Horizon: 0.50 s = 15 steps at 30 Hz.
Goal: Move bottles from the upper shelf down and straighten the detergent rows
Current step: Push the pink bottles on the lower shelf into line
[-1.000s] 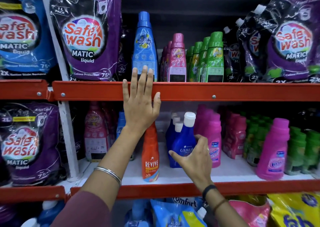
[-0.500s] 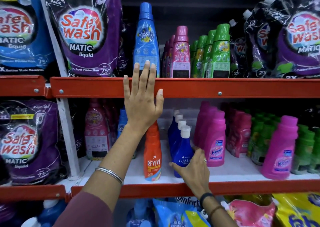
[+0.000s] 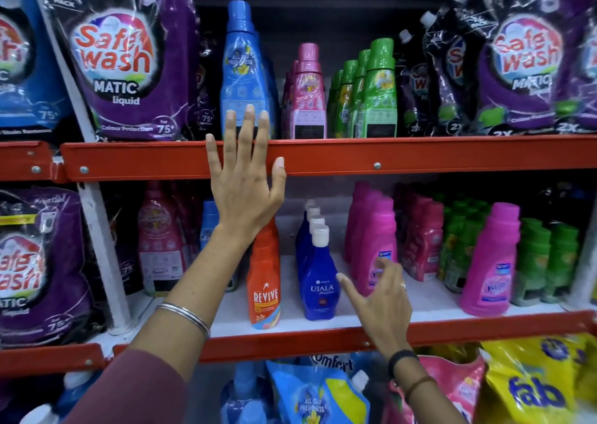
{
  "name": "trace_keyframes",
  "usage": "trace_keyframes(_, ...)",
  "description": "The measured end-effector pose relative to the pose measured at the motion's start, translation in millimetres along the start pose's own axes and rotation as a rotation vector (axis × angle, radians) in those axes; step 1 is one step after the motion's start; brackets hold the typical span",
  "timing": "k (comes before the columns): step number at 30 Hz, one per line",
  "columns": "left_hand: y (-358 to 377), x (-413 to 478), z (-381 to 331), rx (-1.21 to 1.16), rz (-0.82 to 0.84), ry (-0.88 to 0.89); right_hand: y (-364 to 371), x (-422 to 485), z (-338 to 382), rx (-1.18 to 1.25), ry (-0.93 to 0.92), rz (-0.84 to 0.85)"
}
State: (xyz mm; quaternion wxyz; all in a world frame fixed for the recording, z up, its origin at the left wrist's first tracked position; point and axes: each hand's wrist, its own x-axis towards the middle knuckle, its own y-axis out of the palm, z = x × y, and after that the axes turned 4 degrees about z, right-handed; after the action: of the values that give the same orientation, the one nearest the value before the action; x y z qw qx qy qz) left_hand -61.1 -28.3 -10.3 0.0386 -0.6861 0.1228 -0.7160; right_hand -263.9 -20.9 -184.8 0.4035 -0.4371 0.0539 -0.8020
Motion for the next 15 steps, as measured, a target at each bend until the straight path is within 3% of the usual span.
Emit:
trace_keyframes(9, 15, 0, -38, -0.004, -0.008, 0.038, -84, 69, -94, 0.069, 0.133, -0.455)
trace_keyframes(12, 17, 0, -38, 0.005, -0.023, 0.034, -96, 85, -121, 0.058, 0.216, -0.425)
trace_keyframes(15, 18, 1, -37, 0.011, -0.029, 0.031, -99, 93, -138, 0.017, 0.297, -0.259)
